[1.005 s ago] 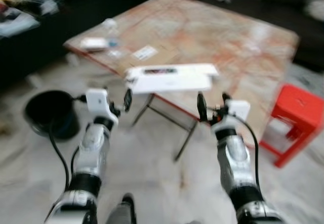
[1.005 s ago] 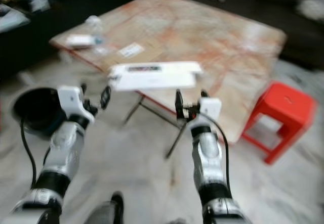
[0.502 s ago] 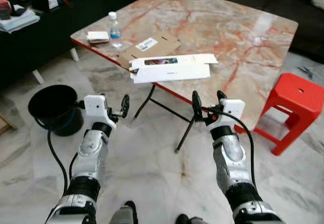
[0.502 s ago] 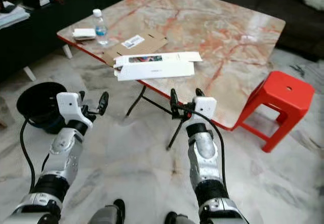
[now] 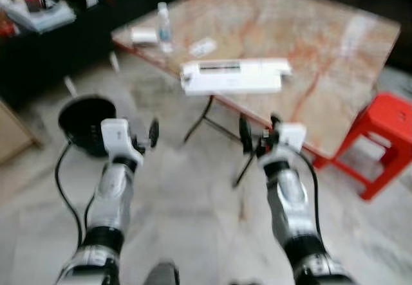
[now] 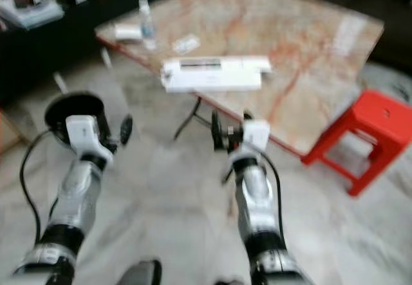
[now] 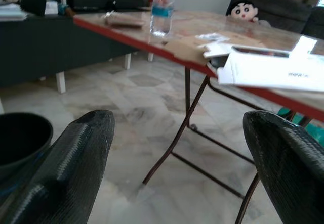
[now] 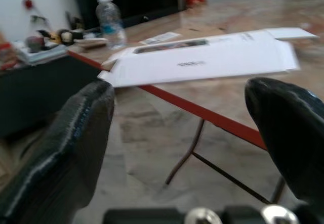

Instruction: Picking trash to rubbish bin

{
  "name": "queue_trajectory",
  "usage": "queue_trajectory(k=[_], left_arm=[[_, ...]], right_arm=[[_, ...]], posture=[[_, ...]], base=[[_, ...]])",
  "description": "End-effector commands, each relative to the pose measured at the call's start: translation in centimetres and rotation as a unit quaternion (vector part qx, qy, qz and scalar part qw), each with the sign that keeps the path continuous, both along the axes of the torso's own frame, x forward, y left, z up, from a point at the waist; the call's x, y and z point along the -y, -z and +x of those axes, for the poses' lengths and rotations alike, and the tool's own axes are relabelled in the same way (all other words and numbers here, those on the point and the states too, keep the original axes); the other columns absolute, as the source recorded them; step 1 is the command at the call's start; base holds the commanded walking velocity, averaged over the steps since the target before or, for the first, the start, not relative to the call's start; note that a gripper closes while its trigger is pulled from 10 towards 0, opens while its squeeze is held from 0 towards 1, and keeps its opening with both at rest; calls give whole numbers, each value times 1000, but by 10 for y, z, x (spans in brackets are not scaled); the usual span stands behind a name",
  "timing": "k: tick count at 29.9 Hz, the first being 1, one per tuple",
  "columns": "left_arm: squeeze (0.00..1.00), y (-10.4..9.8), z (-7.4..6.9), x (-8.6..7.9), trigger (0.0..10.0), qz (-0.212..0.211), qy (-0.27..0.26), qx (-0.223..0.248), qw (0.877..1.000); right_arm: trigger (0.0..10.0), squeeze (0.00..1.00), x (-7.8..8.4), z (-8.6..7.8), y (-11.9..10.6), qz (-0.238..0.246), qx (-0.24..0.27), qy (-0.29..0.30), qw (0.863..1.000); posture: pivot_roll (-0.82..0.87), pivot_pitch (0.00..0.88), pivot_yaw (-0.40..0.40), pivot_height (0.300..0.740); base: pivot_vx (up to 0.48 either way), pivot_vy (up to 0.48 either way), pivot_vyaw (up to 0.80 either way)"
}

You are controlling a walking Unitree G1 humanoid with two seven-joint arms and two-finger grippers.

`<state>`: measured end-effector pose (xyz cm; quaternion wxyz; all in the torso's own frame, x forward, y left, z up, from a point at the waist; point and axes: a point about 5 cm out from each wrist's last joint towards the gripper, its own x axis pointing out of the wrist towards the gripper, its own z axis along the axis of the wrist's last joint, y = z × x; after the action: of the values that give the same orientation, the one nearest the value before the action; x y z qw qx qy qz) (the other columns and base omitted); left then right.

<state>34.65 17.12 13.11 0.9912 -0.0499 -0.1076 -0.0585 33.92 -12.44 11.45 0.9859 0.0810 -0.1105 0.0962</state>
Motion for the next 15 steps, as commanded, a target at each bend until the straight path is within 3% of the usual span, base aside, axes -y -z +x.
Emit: queue_trajectory(k=[1, 15], left_arm=[[0, -3, 1, 4, 10000, 5, 9, 3, 1000], [0, -4, 2, 4, 10000, 4, 10, 4, 1000]], right_arm=[[10000, 0, 6, -1, 1, 1, -2, 8, 1000], [10000, 0, 5, 0, 1, 0, -3, 7, 1000]], posture=[[150, 167, -74, 740], [149, 165, -75, 740]], base=[[0, 0, 0], [0, 0, 0]])
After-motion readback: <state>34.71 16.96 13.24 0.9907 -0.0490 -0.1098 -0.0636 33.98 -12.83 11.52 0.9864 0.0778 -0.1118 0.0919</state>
